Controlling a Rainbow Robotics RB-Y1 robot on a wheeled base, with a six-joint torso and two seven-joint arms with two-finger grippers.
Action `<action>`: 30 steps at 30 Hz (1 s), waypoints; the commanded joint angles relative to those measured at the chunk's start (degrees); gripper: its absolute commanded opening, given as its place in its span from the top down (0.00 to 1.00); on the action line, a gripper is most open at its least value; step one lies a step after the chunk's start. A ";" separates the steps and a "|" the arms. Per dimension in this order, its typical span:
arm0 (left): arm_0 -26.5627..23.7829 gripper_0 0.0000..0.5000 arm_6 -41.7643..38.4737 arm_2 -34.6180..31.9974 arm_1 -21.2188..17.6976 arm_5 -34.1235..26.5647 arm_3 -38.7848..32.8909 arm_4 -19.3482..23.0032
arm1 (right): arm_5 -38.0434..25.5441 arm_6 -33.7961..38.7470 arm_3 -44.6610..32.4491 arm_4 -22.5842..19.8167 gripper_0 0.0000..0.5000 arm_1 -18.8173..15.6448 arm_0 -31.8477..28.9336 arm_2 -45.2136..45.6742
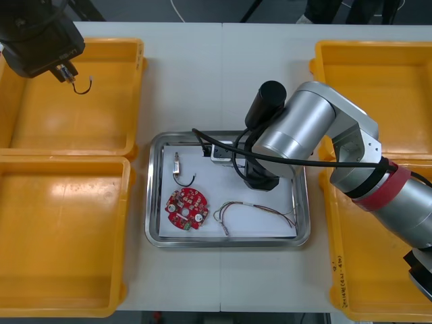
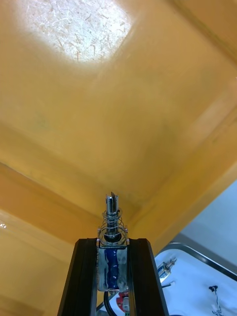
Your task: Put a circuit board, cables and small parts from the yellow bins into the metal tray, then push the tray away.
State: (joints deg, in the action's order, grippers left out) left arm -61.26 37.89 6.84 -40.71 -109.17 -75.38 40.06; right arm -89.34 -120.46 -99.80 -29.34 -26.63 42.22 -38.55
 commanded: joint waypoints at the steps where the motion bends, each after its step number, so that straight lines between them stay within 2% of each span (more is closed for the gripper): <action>1: -0.35 1.00 -0.89 -1.39 -2.62 -0.83 -3.63 3.09 | 2.68 -2.23 0.13 0.87 0.54 -0.17 2.17 -1.80; 2: -0.44 1.00 -0.80 -1.21 -2.71 -0.83 -4.25 3.97 | 3.30 -2.23 0.04 1.04 0.19 -0.44 2.17 -1.88; 3: -0.44 1.00 -0.80 -1.12 -2.62 -0.83 -4.51 4.59 | 3.47 -2.23 0.04 1.04 0.03 -0.52 2.17 -1.88; 4: -0.44 1.00 -0.72 -0.86 -2.62 -0.83 -5.12 5.38 | 3.47 -2.23 0.13 1.04 0.00 -0.52 2.17 -1.88; 18: -0.44 1.00 -0.01 4.06 -2.62 -0.83 -10.22 9.77 | 2.15 -1.88 -1.28 1.22 0.00 -0.70 2.25 0.31; 25: -0.44 1.00 0.16 4.24 -2.36 -0.83 -10.49 11.18 | -4.00 -1.36 -4.71 0.69 0.00 0.00 2.25 4.36; 30: -0.44 1.00 0.16 4.32 -2.36 -0.83 -10.49 11.70 | -13.67 -0.83 -9.89 0.69 0.00 1.23 2.17 8.93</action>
State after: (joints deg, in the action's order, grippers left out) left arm -61.26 37.90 10.78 -40.84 -109.51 -84.02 51.01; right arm -99.45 -120.53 -105.32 -28.55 -26.61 42.39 -33.86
